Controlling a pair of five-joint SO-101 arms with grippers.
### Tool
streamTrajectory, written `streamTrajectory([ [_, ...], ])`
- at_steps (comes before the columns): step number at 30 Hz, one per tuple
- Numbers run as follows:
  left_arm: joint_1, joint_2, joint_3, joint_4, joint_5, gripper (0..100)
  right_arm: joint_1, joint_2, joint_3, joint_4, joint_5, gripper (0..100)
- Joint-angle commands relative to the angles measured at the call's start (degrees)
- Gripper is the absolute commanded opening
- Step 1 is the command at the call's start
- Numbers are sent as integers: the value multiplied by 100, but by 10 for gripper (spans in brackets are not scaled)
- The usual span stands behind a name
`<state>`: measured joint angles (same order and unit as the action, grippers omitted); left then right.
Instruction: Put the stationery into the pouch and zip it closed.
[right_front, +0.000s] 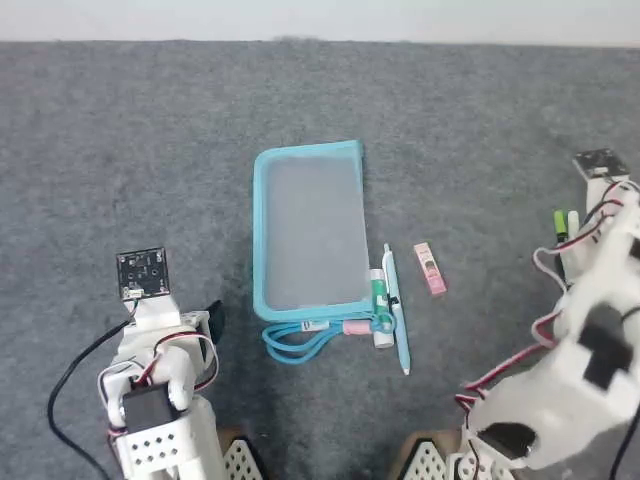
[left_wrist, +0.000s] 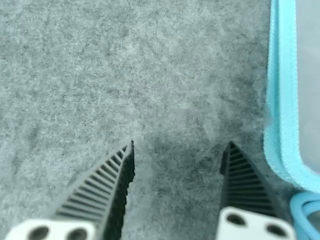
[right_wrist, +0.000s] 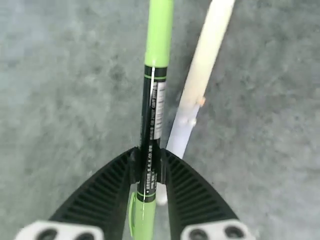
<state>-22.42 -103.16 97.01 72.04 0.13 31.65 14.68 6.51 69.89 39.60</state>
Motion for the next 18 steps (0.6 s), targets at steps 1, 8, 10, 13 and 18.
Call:
streamTrajectory([
  [1, -44, -105, -40, 26, 79, 265, -48, 409, -756, -57, -431, 7],
  [8, -44, -105, -40, 26, 79, 265, -365, 760, -1389, 497, -1011, 62],
  [10, -44, -105, -40, 26, 79, 265, -356, 716, -1591, 637, -1125, 113],
  [13, -44, -105, -40, 26, 79, 265, -356, 699, -1916, 980, -1143, 150],
  [18, -44, -105, -40, 26, 79, 265, -409, 541, -2084, 1420, -1160, 152],
])
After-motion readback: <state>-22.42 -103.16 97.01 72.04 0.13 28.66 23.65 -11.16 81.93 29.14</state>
